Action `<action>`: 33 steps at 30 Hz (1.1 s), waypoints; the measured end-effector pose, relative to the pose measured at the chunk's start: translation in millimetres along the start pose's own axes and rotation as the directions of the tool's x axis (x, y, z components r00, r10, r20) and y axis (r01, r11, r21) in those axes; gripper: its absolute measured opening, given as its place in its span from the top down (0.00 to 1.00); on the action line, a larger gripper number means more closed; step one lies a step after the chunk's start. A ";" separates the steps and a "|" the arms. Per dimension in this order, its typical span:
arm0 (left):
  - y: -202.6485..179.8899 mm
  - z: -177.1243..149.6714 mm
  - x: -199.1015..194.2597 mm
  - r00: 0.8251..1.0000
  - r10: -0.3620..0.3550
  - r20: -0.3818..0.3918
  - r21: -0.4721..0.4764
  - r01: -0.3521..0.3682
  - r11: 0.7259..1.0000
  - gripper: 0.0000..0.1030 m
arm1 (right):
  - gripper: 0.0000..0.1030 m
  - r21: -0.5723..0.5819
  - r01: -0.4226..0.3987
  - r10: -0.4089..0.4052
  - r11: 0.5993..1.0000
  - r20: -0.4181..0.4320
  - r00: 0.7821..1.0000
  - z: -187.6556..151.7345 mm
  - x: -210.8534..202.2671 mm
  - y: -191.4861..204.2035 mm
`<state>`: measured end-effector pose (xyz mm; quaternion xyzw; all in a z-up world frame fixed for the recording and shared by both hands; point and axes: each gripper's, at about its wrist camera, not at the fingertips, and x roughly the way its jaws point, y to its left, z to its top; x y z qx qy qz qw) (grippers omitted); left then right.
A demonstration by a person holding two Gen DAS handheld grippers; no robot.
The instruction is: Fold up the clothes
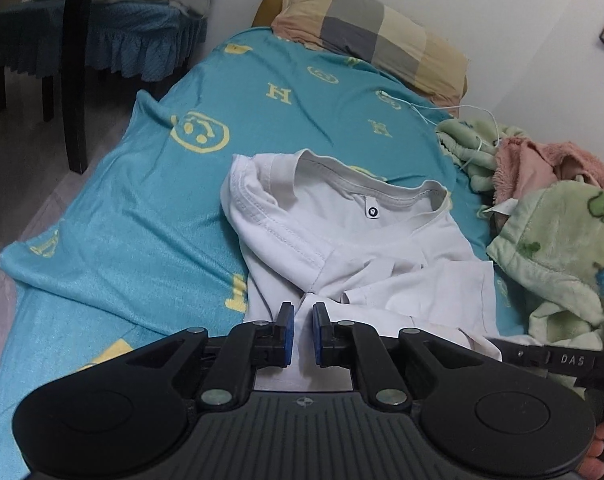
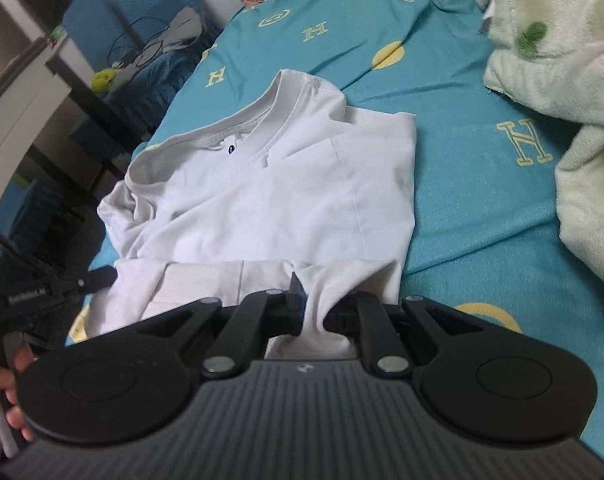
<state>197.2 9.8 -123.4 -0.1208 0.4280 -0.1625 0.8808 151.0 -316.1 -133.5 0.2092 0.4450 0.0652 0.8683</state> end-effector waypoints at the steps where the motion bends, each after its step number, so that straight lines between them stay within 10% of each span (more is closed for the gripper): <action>1: -3.1 -2.4 -5.3 1.000 -0.002 0.005 0.007 0.002 1.000 0.86 | 0.89 0.007 0.002 -0.002 1.000 0.004 1.000 0.4 -2.1 0.8; 4: -18.1 -12.8 -31.0 1.000 0.004 0.021 0.034 -0.005 0.999 0.79 | 0.81 0.017 0.021 -0.021 1.000 0.016 1.000 -1.7 -15.7 6.6; 8: -42.8 -34.1 -73.3 0.999 0.011 0.047 0.074 -0.015 0.997 0.50 | 0.25 0.026 0.029 -0.031 0.999 0.062 0.998 -13.4 -50.8 17.7; 12: -56.8 -63.9 -114.2 0.998 -0.009 0.055 0.063 0.006 0.998 0.20 | 0.26 0.011 0.037 -0.038 0.999 0.130 0.991 -35.1 -91.6 35.3; 24: -37.3 -124.1 -123.6 0.993 -0.086 -0.084 -0.179 0.070 0.981 0.03 | 0.26 -0.053 0.062 -0.050 0.997 0.197 0.979 -118.9 -142.5 84.8; 29: -6.0 -141.0 -82.2 0.959 -0.189 -0.211 -0.415 0.087 0.906 0.03 | 0.26 0.079 -0.010 0.000 0.997 0.129 0.992 -119.6 -130.3 70.1; 33: 10.4 -147.8 -74.4 0.959 -0.244 -0.144 -0.556 0.126 0.821 0.03 | 0.25 0.218 -0.148 0.140 0.965 0.049 0.989 -129.5 -116.4 60.2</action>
